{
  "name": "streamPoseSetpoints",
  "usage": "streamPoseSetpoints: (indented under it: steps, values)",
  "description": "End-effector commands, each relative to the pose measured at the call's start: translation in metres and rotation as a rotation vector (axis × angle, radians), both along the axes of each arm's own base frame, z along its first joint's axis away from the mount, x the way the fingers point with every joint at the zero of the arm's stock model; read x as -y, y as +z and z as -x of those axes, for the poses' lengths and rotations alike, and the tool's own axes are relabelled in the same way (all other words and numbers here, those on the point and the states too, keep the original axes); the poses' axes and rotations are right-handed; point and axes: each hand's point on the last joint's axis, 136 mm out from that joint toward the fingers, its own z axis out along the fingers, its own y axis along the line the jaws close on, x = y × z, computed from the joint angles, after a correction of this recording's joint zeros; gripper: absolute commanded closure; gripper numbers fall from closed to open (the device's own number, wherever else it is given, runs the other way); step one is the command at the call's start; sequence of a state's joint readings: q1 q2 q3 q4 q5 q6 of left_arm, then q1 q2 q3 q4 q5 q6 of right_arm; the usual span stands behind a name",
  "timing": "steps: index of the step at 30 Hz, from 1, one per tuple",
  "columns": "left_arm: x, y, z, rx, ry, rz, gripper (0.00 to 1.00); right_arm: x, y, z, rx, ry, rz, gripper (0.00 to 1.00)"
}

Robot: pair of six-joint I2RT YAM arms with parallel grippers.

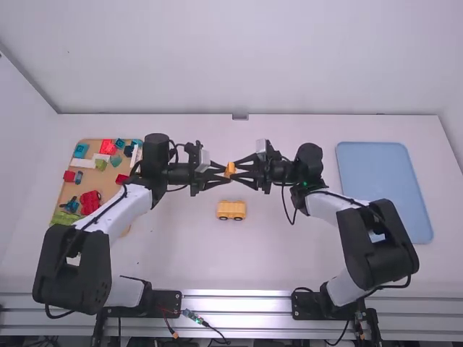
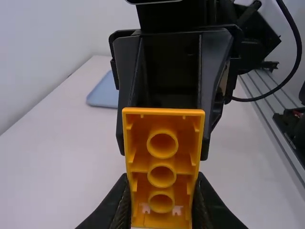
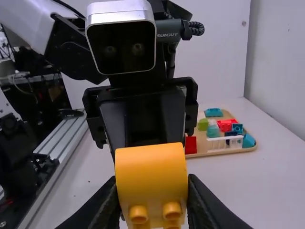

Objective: Assemble lego blocks to make yellow taxi

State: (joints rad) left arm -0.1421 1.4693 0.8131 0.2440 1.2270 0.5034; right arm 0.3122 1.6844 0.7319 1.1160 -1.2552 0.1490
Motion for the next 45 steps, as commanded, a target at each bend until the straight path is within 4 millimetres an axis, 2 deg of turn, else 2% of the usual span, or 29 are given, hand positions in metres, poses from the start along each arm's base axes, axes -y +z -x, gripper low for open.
streamPoseSetpoints:
  steps: [1, 4, 7, 9, 12, 16, 23, 26, 27, 35, 36, 39, 40, 41, 44, 45]
  values:
    - [0.0019, 0.0045, 0.0074, 0.009, -0.019, 0.009, 0.95, -0.0020, 0.0046, -0.0015, 0.017, 0.012, -0.005, 0.69]
    - [0.0023, 0.0045, 0.0077, 0.009, -0.020, 0.009, 0.94, -0.0019, 0.0045, 0.0010, 0.026, 0.026, -0.004, 0.68]
    - [0.0033, 0.0045, 0.0084, 0.009, -0.024, 0.009, 0.98, -0.0019, 0.0040, 0.0015, 0.032, 0.029, -0.003, 0.50]
    - [0.0027, 0.0046, 0.0080, 0.012, -0.022, 0.009, 0.98, -0.0019, 0.0041, 0.0015, 0.033, 0.029, -0.004, 0.46]
    - [0.0038, 0.0046, 0.0088, 0.012, -0.026, 0.009, 0.98, -0.0019, 0.0040, 0.0013, 0.033, 0.029, -0.004, 0.47]
    - [0.0048, 0.0051, 0.0103, 0.012, -0.034, 0.012, 0.98, -0.0034, 0.0041, 0.0027, 0.034, 0.034, -0.004, 0.44]
    - [0.0045, 0.0048, 0.0102, 0.009, -0.033, 0.012, 0.98, -0.0076, 0.0043, 0.0052, 0.042, 0.040, -0.005, 0.46]
    - [0.0046, 0.0046, 0.0104, 0.008, -0.034, 0.011, 0.98, -0.0079, 0.0042, 0.0057, 0.041, 0.042, -0.005, 0.52]
    - [0.0050, 0.0046, 0.0108, 0.007, -0.035, 0.011, 0.98, -0.0063, 0.0042, 0.0040, 0.041, 0.036, -0.005, 0.59]
    - [0.0046, 0.0047, 0.0104, 0.008, -0.034, 0.012, 0.97, -0.0077, 0.0043, 0.0054, 0.042, 0.041, -0.005, 0.68]
    - [0.0050, 0.0047, 0.0107, 0.008, -0.035, 0.011, 0.96, -0.0075, 0.0044, 0.0052, 0.043, 0.040, -0.005, 0.68]
    - [0.0048, 0.0047, 0.0105, 0.009, -0.034, 0.012, 0.83, -0.0075, 0.0044, 0.0053, 0.048, 0.041, -0.006, 0.73]
    - [0.0050, 0.0047, 0.0107, 0.008, -0.035, 0.012, 0.78, -0.0075, 0.0042, 0.0054, 0.054, 0.041, -0.005, 0.75]
    - [0.0045, 0.0047, 0.0103, 0.009, -0.033, 0.012, 0.68, -0.0075, 0.0041, 0.0052, 0.058, 0.040, -0.005, 0.75]
    - [0.0049, 0.0051, 0.0103, 0.012, -0.034, 0.012, 0.65, -0.0076, 0.0041, 0.0059, 0.057, 0.043, -0.005, 0.76]
    - [0.0045, 0.0051, 0.0100, 0.012, -0.033, 0.012, 0.50, -0.0076, 0.0041, 0.0060, 0.056, 0.044, -0.005, 0.77]
